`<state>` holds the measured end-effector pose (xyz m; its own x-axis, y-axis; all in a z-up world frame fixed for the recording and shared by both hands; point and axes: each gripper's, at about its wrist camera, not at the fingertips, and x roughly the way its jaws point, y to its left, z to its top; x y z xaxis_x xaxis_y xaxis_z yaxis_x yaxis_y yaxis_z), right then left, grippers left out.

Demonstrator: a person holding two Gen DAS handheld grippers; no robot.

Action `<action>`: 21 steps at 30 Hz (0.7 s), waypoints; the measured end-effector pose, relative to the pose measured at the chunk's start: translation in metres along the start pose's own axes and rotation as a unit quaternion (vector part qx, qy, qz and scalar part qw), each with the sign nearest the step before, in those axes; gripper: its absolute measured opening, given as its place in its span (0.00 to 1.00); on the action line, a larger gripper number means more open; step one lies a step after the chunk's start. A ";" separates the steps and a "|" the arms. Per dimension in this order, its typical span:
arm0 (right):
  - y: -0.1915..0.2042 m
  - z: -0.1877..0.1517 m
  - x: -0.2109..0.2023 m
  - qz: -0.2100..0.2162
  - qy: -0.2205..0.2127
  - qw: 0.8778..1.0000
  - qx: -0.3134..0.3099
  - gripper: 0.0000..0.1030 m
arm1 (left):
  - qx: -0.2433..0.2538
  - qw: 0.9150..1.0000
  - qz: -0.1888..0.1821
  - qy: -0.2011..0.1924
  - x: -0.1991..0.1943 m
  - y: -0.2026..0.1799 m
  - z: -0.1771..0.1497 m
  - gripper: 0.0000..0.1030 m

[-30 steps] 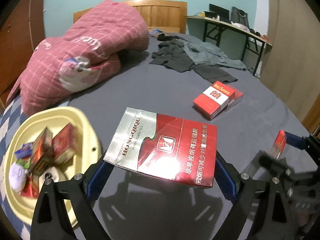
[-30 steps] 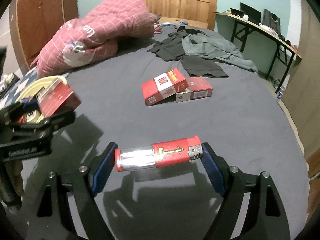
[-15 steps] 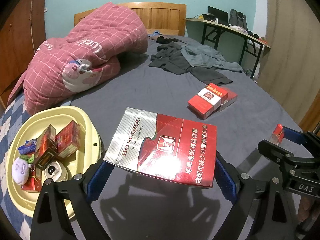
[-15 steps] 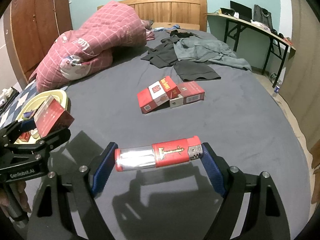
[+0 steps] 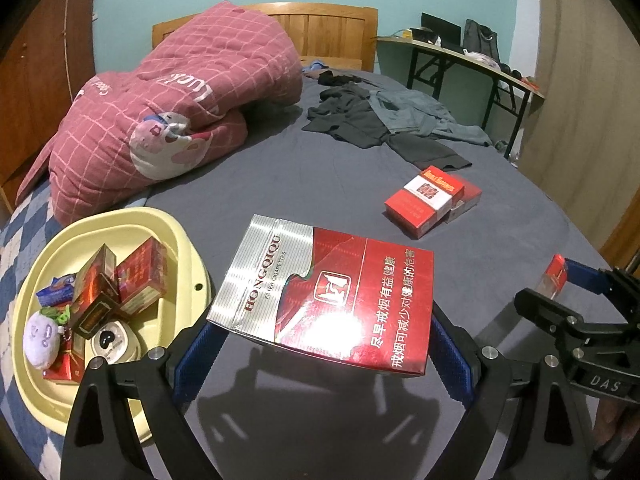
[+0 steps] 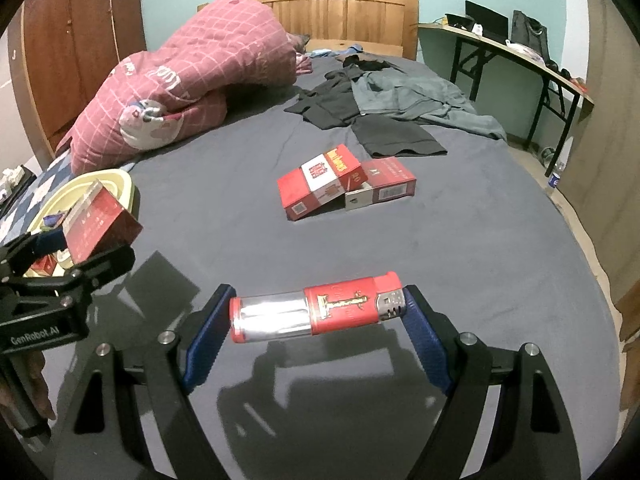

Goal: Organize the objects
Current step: 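Lift the HONGQIQU pack with the left tool while the right tool lifts the lighter, then carry the HONGQIQU pack over the tray with the left tool while the right tool brings the lighter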

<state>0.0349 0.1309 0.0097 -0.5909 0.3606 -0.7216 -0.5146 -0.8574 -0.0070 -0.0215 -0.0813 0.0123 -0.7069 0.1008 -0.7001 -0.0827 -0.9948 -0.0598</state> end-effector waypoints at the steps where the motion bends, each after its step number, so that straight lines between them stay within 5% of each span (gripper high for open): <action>1: 0.002 0.000 0.001 0.001 0.001 1.000 -0.002 0.80 | 0.000 1.000 0.001 0.000 0.000 0.002 0.000 0.91; 12: 0.029 0.010 -0.018 0.008 0.005 1.000 -0.009 0.80 | -0.014 1.000 0.014 -0.003 -0.016 0.040 0.002 0.91; 21: 0.095 0.027 -0.025 0.025 0.002 0.998 -0.058 0.80 | -0.029 0.999 0.032 -0.010 -0.040 0.089 -0.007 0.91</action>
<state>-0.0158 0.0505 0.0456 -0.6109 0.3154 -0.7262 -0.4099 -0.9107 -0.0508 0.0041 -0.1738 0.0301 -0.7235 0.0374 -0.6893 0.0027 -0.9984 -0.0569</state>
